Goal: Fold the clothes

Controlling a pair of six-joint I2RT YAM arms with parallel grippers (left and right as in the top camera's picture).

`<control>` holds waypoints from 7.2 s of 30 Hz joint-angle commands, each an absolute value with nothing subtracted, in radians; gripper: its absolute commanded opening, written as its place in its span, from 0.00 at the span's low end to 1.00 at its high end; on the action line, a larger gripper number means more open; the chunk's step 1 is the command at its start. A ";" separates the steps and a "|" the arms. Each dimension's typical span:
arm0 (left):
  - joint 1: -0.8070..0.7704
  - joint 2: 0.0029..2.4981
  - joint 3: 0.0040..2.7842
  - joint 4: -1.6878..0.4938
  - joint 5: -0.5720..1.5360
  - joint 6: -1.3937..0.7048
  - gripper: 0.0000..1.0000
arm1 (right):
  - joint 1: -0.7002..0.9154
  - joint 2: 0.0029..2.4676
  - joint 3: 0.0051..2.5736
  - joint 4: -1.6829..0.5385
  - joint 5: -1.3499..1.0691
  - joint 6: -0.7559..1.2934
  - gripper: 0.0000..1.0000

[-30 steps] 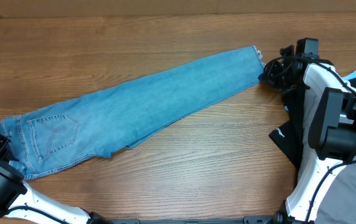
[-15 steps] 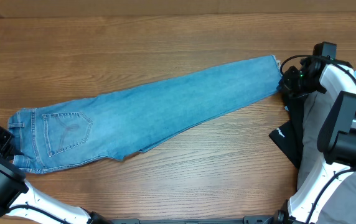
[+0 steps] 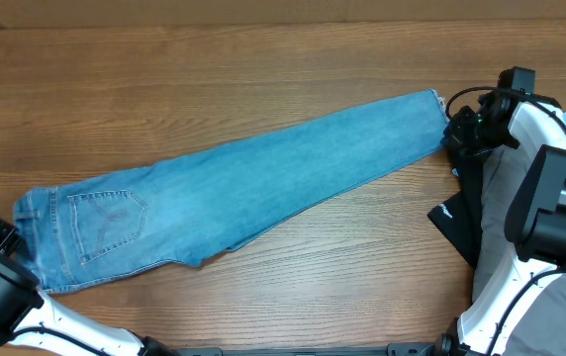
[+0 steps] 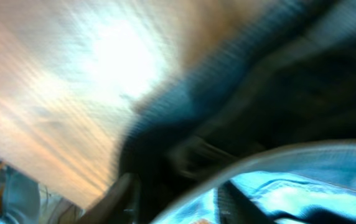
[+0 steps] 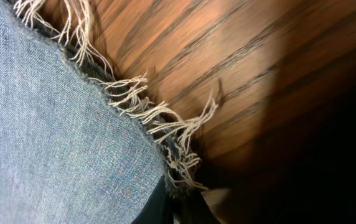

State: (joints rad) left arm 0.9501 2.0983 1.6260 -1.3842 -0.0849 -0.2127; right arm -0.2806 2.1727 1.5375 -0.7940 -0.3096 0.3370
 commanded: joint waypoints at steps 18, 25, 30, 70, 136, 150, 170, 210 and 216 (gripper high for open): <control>0.996 2.066 1.652 -1.365 0.218 -0.053 0.30 | -0.312 2.145 1.539 -0.792 -0.210 0.345 0.04; 1.003 2.065 1.652 -1.362 0.287 0.067 0.43 | -0.312 2.145 1.539 -0.795 -0.210 0.345 0.04; 1.010 2.060 1.652 -1.377 0.245 0.072 0.45 | -0.312 2.145 1.539 -0.796 -0.210 0.345 0.04; 0.971 2.040 1.581 -1.340 0.200 0.123 0.04 | -0.312 2.145 1.539 -0.784 -0.211 0.397 0.04; 0.663 2.004 1.956 -1.601 0.240 0.084 0.04 | -0.331 1.822 1.541 -0.880 -0.348 0.393 0.43; 0.517 2.004 1.628 -1.459 0.056 -0.009 0.04 | -0.103 1.747 1.539 -1.190 -0.537 0.254 0.44; 0.503 1.954 1.703 -1.340 0.079 -0.063 0.19 | 0.209 1.782 1.395 -1.139 -0.378 0.339 0.25; 0.262 1.785 0.989 -0.778 -0.131 -0.271 0.04 | 0.015 1.816 1.229 -0.888 -0.188 0.514 0.11; 0.262 1.888 0.966 -0.585 -0.149 -0.273 0.04 | 0.023 1.730 1.323 -0.955 -0.250 0.489 0.14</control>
